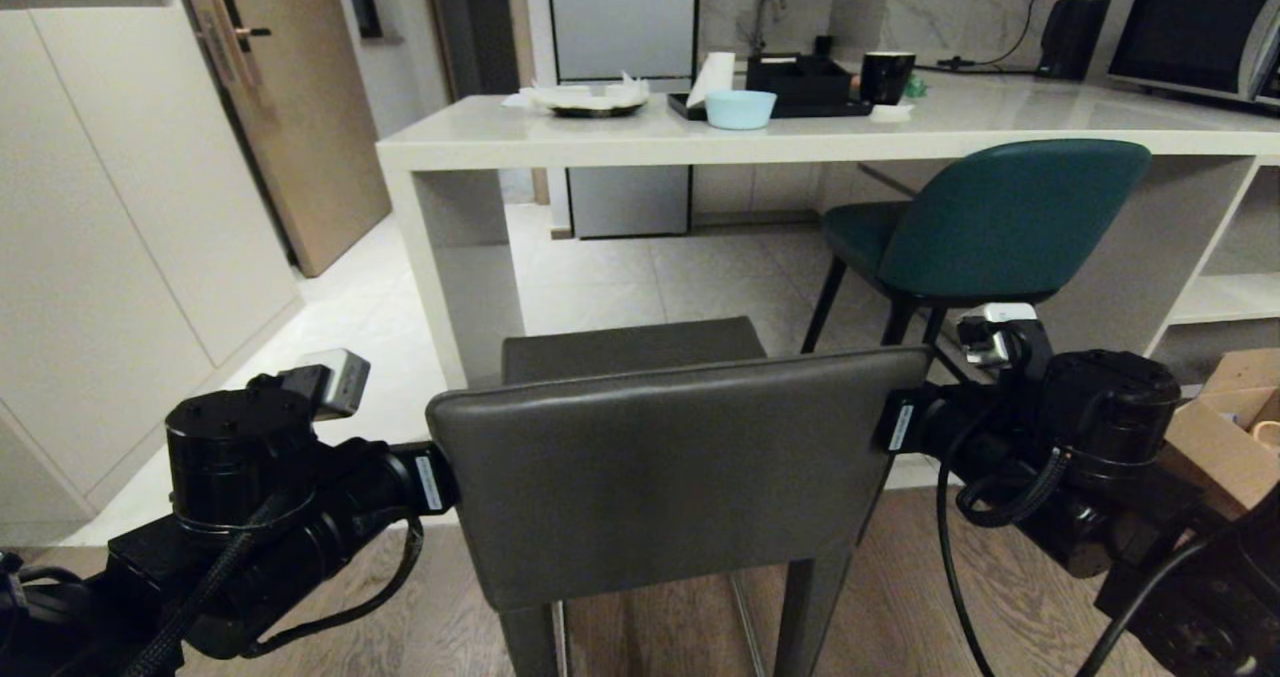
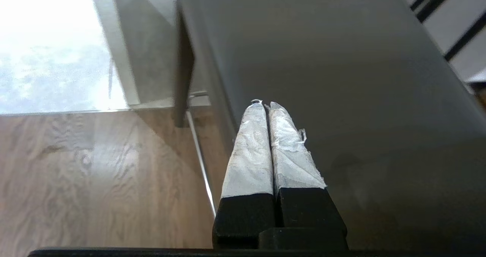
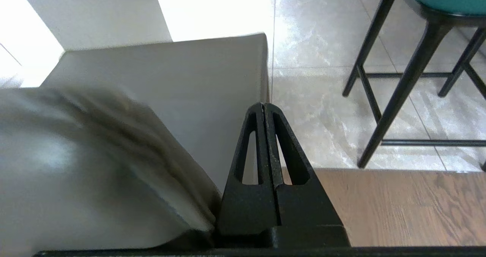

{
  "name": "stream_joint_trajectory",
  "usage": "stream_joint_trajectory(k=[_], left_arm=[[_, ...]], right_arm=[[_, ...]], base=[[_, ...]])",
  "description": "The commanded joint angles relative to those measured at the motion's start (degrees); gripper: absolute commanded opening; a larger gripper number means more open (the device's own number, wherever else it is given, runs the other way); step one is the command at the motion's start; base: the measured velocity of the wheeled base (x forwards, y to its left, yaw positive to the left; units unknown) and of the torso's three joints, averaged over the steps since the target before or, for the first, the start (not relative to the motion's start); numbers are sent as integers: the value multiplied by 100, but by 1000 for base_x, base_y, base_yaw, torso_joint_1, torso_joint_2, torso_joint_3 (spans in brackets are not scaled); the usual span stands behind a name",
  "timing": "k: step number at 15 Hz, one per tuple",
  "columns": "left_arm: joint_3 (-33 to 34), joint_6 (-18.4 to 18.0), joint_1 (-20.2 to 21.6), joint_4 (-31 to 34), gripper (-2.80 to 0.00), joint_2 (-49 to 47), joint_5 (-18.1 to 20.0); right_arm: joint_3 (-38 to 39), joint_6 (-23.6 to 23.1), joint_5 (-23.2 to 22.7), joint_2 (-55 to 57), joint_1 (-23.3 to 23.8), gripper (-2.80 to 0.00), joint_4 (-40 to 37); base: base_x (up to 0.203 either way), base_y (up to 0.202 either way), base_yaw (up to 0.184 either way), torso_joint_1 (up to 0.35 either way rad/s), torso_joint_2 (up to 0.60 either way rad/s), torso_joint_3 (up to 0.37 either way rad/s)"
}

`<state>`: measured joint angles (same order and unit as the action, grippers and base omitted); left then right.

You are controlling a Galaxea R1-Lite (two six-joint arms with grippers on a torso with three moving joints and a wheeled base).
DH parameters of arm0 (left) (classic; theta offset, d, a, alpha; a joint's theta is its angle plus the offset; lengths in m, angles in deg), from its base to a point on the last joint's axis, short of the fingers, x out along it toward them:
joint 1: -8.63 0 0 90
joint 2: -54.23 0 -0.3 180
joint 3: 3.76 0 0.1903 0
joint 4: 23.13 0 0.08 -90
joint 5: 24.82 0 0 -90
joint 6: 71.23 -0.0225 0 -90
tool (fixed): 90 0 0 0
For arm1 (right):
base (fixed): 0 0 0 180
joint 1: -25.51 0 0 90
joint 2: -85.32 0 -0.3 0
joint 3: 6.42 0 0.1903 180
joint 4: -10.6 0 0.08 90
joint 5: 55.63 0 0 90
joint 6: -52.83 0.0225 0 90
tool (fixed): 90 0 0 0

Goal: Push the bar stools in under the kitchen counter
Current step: Push the gray chair back under the dining table

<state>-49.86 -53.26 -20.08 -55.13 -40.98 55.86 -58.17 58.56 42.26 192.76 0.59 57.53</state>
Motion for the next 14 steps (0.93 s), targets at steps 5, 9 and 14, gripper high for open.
stream_joint_trajectory(k=[5, 9, 14], left_arm=[[-533, -51, 188, -35, -280, -597, -60], [-811, -325, 274, -35, -280, -959, -86], [-1093, -422, 504, -44, -280, -1395, -369]], right_arm=[[69, -42, -151, -48, 431, -280, -22], [289, -37, -278, -134, 208, -280, -16], [343, -3, -327, 11, 154, -280, -15]], base=[[0, 0, 0, 0, 0, 0], [0, 0, 0, 0, 0, 0], [0, 0, 0, 0, 0, 0]])
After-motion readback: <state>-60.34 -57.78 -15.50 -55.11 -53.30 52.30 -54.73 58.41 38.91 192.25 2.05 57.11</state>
